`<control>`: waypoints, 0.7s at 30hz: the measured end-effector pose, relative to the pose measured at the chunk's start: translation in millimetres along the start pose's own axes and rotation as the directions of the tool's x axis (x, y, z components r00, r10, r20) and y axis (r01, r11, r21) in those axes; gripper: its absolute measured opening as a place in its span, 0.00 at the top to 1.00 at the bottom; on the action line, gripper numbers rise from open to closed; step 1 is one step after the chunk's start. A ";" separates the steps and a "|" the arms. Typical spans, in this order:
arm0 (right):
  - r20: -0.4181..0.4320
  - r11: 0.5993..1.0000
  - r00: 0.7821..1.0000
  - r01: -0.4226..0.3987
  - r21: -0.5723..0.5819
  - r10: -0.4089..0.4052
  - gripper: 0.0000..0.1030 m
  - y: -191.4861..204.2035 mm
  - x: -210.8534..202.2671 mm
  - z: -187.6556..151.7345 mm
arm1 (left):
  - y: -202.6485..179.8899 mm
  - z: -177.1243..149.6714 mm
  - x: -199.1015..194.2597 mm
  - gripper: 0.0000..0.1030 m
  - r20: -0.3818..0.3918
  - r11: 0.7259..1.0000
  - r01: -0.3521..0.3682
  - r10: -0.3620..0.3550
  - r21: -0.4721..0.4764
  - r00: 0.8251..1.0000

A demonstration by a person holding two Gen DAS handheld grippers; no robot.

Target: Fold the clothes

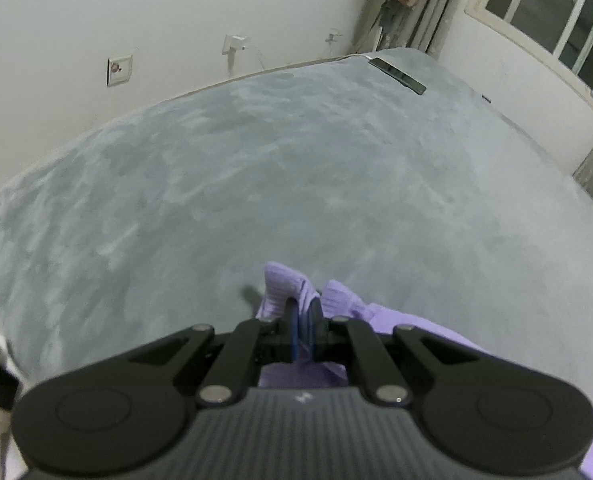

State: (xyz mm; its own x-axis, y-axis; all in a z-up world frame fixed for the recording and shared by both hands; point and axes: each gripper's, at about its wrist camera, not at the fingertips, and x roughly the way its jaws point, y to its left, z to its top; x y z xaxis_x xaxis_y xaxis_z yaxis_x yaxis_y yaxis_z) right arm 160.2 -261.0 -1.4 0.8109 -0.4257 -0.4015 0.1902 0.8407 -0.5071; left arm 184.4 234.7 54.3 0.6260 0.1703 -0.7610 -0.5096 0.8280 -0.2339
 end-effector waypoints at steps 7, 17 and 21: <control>-0.070 1.000 0.997 -0.018 0.021 0.019 1.00 1.9 36.9 8.8 | -12.0 8.0 24.8 0.96 -0.020 0.999 -0.034 0.034 0.012 0.999; -0.120 0.999 0.993 -0.016 -0.034 0.012 1.00 19.0 72.5 12.0 | -39.0 9.4 41.7 0.85 0.062 0.990 -0.076 0.069 0.120 0.996; -0.121 0.999 0.993 -0.022 -0.033 0.018 1.00 21.9 84.0 11.4 | -29.6 16.1 37.9 0.67 0.092 0.990 -0.085 0.075 0.110 0.993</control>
State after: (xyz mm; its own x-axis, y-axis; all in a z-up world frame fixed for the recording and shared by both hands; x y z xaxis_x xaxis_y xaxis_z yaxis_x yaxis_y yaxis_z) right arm 238.8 -274.6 -37.5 0.7415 -0.4481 -0.4994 0.1539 0.8380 -0.5234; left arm 232.8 225.3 42.1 0.6377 0.2803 -0.7175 -0.4930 0.8642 -0.1007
